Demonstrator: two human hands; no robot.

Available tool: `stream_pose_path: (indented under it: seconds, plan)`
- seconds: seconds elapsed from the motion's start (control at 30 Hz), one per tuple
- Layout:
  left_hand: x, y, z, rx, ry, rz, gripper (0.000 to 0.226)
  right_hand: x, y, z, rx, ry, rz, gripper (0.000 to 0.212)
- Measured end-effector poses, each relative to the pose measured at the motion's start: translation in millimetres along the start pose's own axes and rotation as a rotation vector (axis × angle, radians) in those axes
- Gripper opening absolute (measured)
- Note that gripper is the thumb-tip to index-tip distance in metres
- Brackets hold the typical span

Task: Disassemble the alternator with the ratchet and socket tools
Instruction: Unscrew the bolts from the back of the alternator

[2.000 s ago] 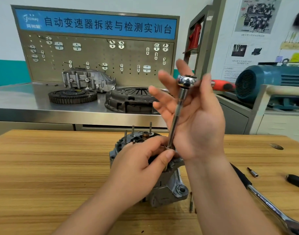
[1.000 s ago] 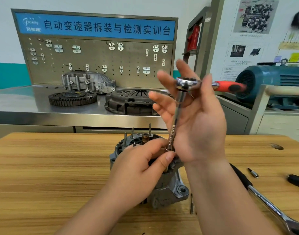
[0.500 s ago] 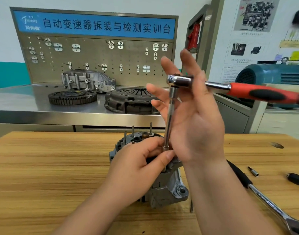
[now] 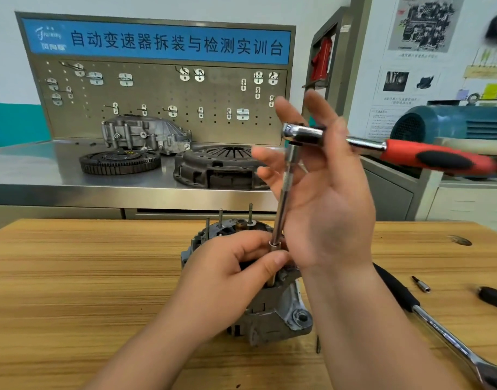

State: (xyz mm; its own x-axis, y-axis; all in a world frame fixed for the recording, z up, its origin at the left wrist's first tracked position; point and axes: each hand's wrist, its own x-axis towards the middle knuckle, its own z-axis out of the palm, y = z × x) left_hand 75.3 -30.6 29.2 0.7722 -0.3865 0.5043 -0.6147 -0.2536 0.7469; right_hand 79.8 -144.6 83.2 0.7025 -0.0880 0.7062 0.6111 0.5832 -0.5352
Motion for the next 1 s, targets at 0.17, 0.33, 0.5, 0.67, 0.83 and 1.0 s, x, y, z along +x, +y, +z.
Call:
stream_pose_path:
  seconds: [0.17,0.33,0.5,0.67,0.83,1.0]
  plan:
    - [0.3,1.4,0.5,0.042,-0.001,0.006,0.018,-1.9,-1.6,1.5,-0.060,0.022,-0.010,0.027]
    - [1.0,-0.5,2.7,0.006,0.071,-0.035,0.003,-1.0,-6.1,6.3,-0.212,-0.039,-0.100,0.027]
    - [-1.4,-0.1,3.1,0.049,0.024,0.038,0.012,1.6,-8.4,0.4,-0.046,0.002,0.075,0.049]
    - [-1.0,-0.8,3.9,0.111,0.040,0.009,0.012,2.7,-7.1,0.8,-0.239,-0.026,-0.087,0.029]
    - [-0.1,-4.4,7.3,0.030,0.097,-0.054,0.011,2.5,-4.8,-1.5,-0.519,-0.162,-0.237,0.032]
    - [-1.9,-4.1,8.2,0.105,0.065,0.014,0.008,4.6,-8.6,-3.1,-0.195,-0.106,0.041,0.039]
